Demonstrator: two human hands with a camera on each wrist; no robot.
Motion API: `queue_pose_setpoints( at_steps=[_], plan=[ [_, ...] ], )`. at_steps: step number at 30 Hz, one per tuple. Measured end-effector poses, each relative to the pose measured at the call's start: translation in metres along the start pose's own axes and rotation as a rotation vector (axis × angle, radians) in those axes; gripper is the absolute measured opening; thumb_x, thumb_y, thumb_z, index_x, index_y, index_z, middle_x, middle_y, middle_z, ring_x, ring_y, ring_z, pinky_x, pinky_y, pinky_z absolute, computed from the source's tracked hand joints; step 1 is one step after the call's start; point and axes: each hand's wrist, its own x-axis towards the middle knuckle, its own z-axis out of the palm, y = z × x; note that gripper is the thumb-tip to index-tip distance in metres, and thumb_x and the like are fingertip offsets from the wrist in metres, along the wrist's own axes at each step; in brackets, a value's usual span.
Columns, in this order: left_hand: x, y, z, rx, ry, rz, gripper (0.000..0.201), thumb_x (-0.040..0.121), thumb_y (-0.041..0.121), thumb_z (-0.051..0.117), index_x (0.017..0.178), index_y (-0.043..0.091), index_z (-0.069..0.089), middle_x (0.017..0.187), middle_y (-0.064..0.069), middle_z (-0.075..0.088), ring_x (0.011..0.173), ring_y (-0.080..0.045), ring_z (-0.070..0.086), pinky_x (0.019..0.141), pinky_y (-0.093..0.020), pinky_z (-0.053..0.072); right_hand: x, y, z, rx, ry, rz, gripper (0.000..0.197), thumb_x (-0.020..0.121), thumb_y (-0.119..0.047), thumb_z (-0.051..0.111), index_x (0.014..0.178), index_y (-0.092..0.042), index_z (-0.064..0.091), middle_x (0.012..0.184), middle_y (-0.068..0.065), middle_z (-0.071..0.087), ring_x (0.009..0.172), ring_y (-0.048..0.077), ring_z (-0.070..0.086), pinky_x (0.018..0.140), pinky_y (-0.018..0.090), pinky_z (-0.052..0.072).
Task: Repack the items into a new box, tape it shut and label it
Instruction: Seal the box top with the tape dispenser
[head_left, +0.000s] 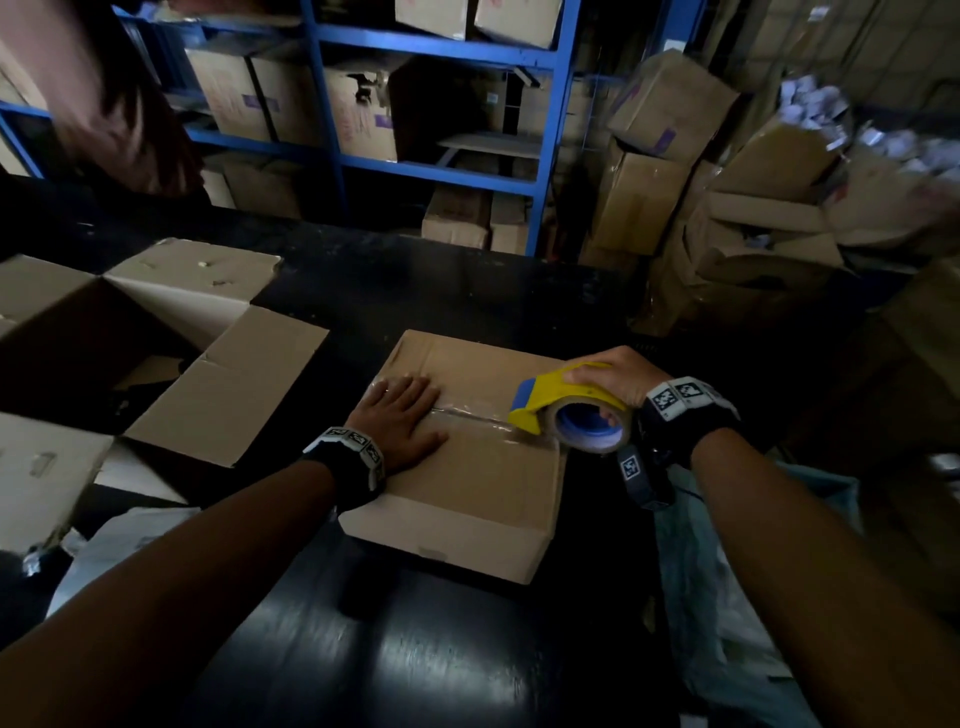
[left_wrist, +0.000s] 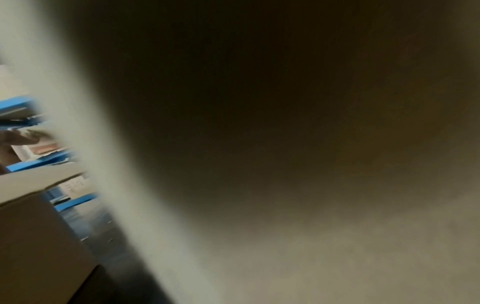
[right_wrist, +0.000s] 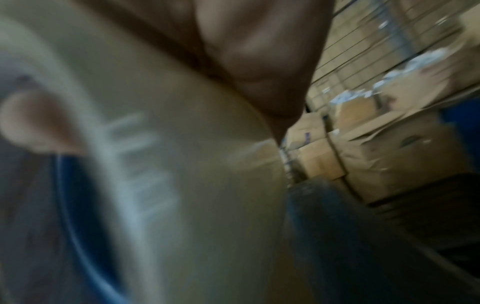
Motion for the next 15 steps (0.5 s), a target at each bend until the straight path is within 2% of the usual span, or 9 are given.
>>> queue_pose_setpoints(
  at_steps=[2,4,7,10,12,14,15],
  plan=[
    [0.000,0.001,0.000,0.003,-0.002,0.001,0.089,0.072,0.075,-0.004,0.149,0.029,-0.003,0.159,0.004,-0.003,0.146,-0.016,-0.005,0.119,-0.040,-0.002,-0.008,0.017,-0.014,-0.016,0.012,0.015,0.022,0.087,-0.020,0.066,0.106,-0.010,0.071,0.109,0.014,0.069,0.097,0.023,0.063,0.093,0.038,0.049],
    [0.000,0.001,0.000,0.000,-0.001,0.000,0.089,0.072,0.075,-0.004,0.149,0.029,-0.003,0.159,0.004,-0.004,0.146,-0.016,-0.005,0.119,-0.040,-0.002,-0.016,0.029,-0.017,0.005,0.015,0.034,0.026,0.087,-0.020,0.066,0.111,-0.009,0.070,0.110,0.011,0.068,0.104,0.023,0.063,0.100,0.039,0.047],
    [0.000,0.004,-0.004,-0.002,-0.031,-0.022,0.087,0.074,0.073,-0.001,0.148,0.029,-0.002,0.159,0.004,-0.005,0.146,-0.017,-0.005,0.118,-0.043,-0.002,-0.022,0.037,-0.012,0.082,0.034,0.057,0.019,0.085,-0.022,0.068,0.103,-0.017,0.072,0.108,0.009,0.070,0.102,0.025,0.064,0.099,0.039,0.048],
    [0.001,0.022,-0.012,0.046,0.004,-0.038,0.078,0.083,0.063,0.007,0.149,0.021,0.001,0.159,-0.002,-0.003,0.146,-0.019,-0.004,0.116,-0.050,-0.009,-0.024,0.037,-0.013,0.092,0.049,0.080,0.021,0.087,-0.021,0.066,0.107,-0.014,0.070,0.103,0.007,0.068,0.094,0.023,0.062,0.091,0.034,0.048],
    [0.002,0.048,-0.012,0.033,0.028,0.073,0.076,0.085,0.057,0.006,0.149,0.016,0.003,0.159,-0.005,-0.001,0.146,-0.021,-0.002,0.117,-0.046,-0.007,-0.024,0.037,-0.014,0.086,0.046,0.097,0.015,0.087,-0.024,0.067,0.100,-0.020,0.070,0.098,0.006,0.067,0.092,0.023,0.063,0.091,0.036,0.050],
    [0.005,0.074,-0.007,0.009,0.003,0.239,0.077,0.086,0.062,0.003,0.149,0.017,0.003,0.159,-0.005,-0.001,0.146,-0.020,-0.001,0.117,-0.042,-0.003,-0.023,0.038,-0.014,0.082,0.044,0.106,0.012,0.085,-0.026,0.068,0.096,-0.022,0.070,0.098,0.007,0.069,0.093,0.025,0.065,0.093,0.039,0.051],
    [0.005,0.081,-0.004,-0.006,-0.011,0.275,0.081,0.085,0.067,0.000,0.149,0.017,0.003,0.159,-0.004,-0.001,0.146,-0.019,-0.001,0.117,-0.040,-0.002,-0.022,0.039,-0.014,0.069,0.045,0.107,0.016,0.084,-0.027,0.069,0.098,-0.020,0.071,0.098,0.007,0.069,0.095,0.026,0.065,0.094,0.040,0.051]
  ],
)
